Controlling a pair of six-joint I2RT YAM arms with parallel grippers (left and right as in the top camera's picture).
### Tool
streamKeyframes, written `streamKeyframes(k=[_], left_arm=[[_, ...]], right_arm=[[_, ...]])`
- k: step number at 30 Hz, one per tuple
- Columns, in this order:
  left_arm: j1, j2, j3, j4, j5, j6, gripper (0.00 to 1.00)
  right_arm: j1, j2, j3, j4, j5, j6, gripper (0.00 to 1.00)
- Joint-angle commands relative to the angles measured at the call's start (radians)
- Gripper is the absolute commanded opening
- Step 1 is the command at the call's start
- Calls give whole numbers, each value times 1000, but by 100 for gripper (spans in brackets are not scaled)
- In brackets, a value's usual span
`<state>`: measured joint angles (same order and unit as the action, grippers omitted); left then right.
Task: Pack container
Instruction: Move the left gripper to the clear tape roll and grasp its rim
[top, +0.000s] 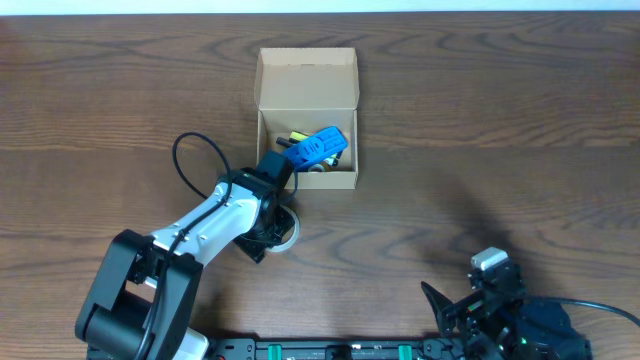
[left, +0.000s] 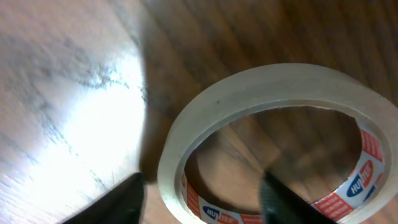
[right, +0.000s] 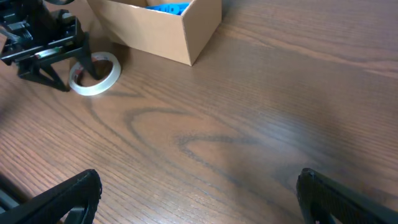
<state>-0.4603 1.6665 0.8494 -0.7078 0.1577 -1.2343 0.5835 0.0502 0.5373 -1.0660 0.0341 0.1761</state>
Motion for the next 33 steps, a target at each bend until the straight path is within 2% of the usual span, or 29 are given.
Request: streamKeyframes(k=[1,5,10,13,23,33], left_arm=[[0,38,-17,-13,-35,-5,45],[0,39,-17,-14,-35,-4,23],[0,39,-17,-23,2,4,15],[0,39,-17,-35,39,38,6],[0,-31,-16,-133,51,166,5],[0,-368,-1,-146,48,235,6]], right_arm=[[-8,-6,2,-1,7,10,99],[-8,-6,2,-1,7,10,99],[-8,-6,2,-1,7,10,99],[-8,-6,2,-1,7,10,99],[-8,-6,2,-1,7,10,99],[-8,-6,2,-1,7,10,99]])
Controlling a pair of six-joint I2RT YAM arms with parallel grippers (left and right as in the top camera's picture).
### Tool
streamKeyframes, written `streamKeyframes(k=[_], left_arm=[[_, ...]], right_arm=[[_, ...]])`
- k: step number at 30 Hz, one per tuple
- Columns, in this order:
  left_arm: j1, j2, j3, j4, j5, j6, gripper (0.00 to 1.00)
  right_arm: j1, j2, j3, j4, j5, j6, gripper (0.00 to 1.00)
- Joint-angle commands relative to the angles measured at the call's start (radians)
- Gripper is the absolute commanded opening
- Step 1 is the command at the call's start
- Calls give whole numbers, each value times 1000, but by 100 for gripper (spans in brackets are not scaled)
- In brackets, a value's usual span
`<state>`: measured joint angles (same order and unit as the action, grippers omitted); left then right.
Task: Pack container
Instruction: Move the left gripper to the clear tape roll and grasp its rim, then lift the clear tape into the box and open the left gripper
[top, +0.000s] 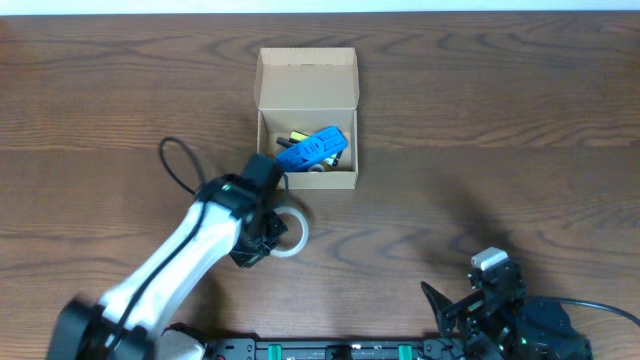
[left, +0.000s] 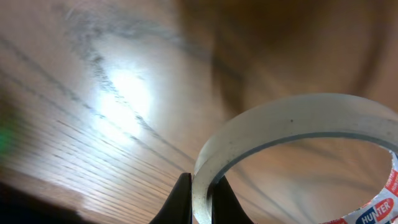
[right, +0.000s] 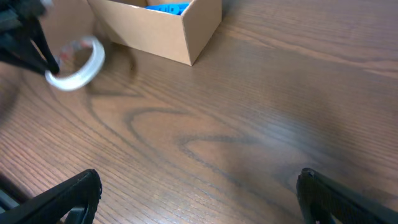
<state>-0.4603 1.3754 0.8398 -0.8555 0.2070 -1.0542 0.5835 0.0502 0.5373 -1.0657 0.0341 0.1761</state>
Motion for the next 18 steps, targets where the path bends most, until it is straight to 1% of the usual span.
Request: streamKeyframes(k=[1,4,8,12,18], left_arm=[[1,-105,21,3,-1,71,5],[2,-154,88,3,-12,109,5],[3,-135,227,2,-37,166,5],[18,-63,371,-2,-64,223,5],[69,92,519,0,-56,301,5]], right_arm=[[-8,-6,2,-2,7,10,99],[-8,-6,2,-2,7,10,99],[-8,-6,2,-2,7,10,99],[-8,-6,2,-2,6,10,99],[-8,-6,2,-2,7,10,99]])
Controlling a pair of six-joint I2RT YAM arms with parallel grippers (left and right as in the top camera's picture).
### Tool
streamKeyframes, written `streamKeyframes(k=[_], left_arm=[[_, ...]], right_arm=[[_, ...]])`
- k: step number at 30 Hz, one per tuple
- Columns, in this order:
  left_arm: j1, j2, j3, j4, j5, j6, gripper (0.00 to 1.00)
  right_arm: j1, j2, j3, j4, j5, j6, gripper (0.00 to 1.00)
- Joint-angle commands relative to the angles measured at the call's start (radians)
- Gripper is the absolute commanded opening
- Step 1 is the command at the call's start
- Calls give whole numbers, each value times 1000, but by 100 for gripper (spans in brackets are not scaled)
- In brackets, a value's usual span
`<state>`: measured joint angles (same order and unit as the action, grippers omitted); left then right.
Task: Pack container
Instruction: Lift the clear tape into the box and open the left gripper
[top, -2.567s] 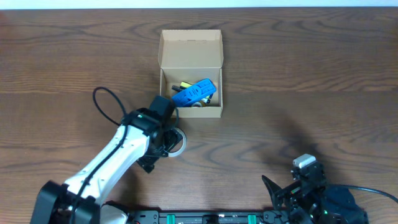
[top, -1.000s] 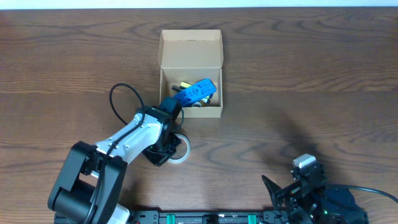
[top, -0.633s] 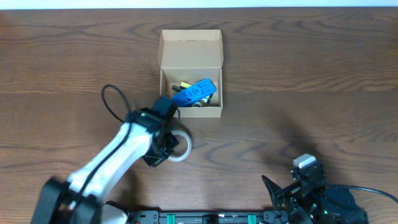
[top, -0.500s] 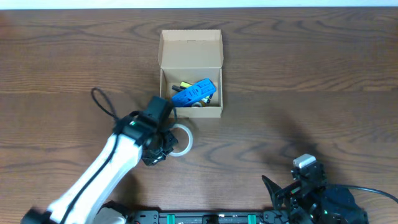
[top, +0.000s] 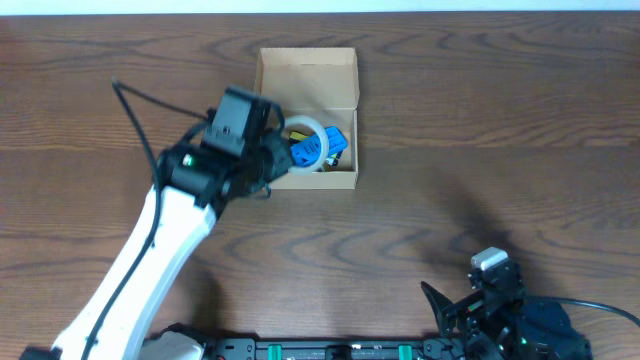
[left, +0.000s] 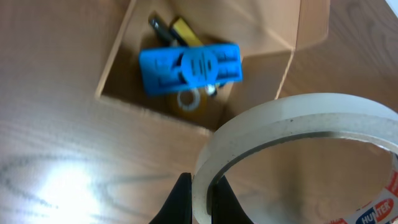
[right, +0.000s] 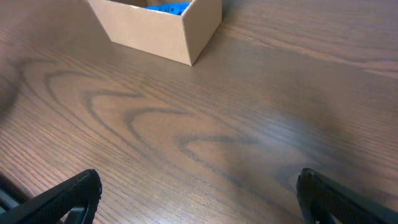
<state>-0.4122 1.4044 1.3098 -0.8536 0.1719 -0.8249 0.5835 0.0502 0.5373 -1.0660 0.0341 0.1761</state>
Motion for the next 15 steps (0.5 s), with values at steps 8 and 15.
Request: streamKeyframes(k=[8,15], left_arm=[[39,291,222,-3,-22,209,6],[40,410,272,-34,-25,353,6]], right_arm=[[-8,-6,2,-1,7,10,99],[-8,-6,2,-1,7,10,99]])
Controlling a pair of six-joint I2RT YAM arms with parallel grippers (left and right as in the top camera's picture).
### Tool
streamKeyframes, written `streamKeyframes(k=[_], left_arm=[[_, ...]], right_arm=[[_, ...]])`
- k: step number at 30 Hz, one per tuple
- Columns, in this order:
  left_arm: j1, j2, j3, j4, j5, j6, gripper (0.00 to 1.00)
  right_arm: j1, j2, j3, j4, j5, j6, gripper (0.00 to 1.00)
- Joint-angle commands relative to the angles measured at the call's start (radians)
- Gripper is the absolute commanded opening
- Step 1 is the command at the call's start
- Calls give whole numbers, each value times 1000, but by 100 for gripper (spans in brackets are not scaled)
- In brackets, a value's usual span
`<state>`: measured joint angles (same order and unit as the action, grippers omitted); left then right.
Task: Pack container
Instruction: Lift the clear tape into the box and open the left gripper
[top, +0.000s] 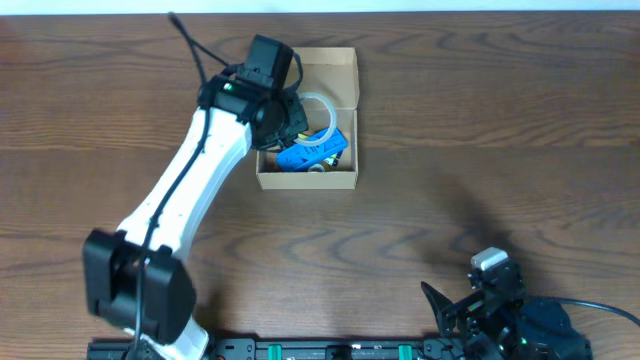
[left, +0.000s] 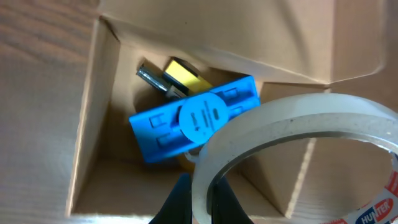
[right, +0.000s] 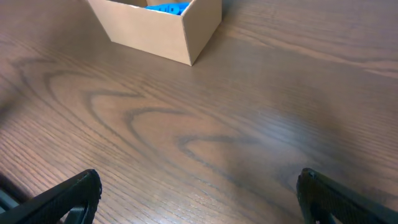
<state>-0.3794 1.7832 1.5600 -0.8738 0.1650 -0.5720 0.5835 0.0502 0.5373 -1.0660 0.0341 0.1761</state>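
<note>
An open cardboard box stands at the table's far middle. Inside lie a blue plastic piece, a yellow item and a small roll under the blue piece. My left gripper is shut on the rim of a clear tape roll, holding it over the box's inside. My right gripper rests open near the table's front right edge, nothing between its fingers.
The box's lid flap stands open at the far side. The left arm reaches diagonally across the table from the front left. The right arm's base sits at the front right.
My left gripper has carried the tape roll from the box's near-left edge to a spot over its inside, farther back. The right arm has not moved.
The tape roll lay on the table in front of the box with my left gripper open around its rim. Then the gripper was shut on the roll and held it off the wood. Then the roll was at the box's edge, and now over the box.
</note>
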Motion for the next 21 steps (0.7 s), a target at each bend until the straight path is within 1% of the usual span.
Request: streamKeyframes(k=[1,5,14,21], left_arm=[[6,45,22,-15,-19,125,6],[6,76,22,-15,-22,208,6],[6,95,22,-16,-92,382,6],[4,95,22,-12,-99,473,8]], right_arm=[[-8,-6,2,-1,7,10,99],[-8,-6,2,-1,7,10,99],[-8,-6,2,-1,7,10,99],[-8,-6,2,-1,7,10,99]])
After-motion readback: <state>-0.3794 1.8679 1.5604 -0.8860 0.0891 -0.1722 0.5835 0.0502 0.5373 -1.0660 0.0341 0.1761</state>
